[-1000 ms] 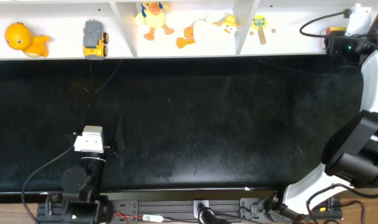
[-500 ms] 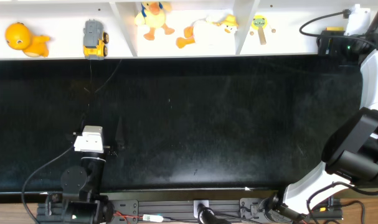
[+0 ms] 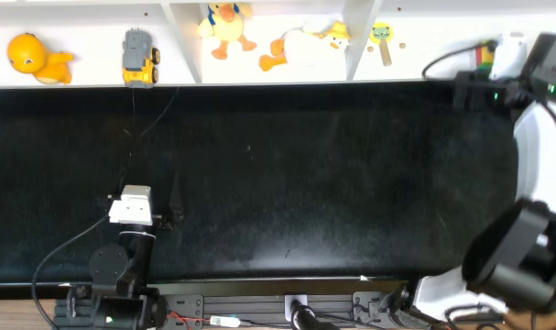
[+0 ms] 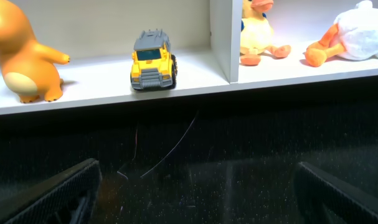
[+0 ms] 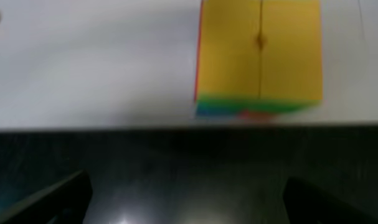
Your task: Store Toys
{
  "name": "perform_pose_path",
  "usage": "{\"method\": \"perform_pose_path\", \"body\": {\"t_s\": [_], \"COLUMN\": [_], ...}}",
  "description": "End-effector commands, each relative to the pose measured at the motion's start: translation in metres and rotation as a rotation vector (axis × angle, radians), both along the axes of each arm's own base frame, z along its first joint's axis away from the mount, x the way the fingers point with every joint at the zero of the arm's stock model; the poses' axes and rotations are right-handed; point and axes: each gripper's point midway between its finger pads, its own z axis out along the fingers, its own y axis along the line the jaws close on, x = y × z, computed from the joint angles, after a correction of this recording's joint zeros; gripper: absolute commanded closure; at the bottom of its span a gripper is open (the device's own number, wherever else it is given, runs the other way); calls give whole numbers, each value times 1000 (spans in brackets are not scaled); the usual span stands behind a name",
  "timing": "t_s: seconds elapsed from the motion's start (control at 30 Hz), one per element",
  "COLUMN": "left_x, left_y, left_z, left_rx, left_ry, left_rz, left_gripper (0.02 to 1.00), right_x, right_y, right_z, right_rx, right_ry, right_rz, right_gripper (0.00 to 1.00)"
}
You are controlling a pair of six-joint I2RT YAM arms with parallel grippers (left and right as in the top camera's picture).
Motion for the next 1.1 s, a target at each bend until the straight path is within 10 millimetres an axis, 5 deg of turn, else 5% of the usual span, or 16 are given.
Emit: {"method": "perform_pose_path", "body": {"t_s": [0.03, 0.27, 0.67, 1.1], "left_x": [0, 0, 0, 0], "left_y": [2, 2, 2, 2], "left_z": [1, 1, 1, 1], "left_rx": [18, 18, 18, 18], "left_ry": [-8, -8, -8, -8], "left_rz": [7, 7, 7, 7], "left_gripper": [20, 23, 23, 23], "right_x": [-37, -75, -99, -154], "right_y": [12, 37, 107, 120], "right_z": [7, -1, 9, 13], "right_rx": [-26, -105, -172, -22], "right_ry": [-20, -83, -300, -675], "right_rz": [-13, -20, -94, -137], "right_gripper": [5, 3, 3, 5]}}
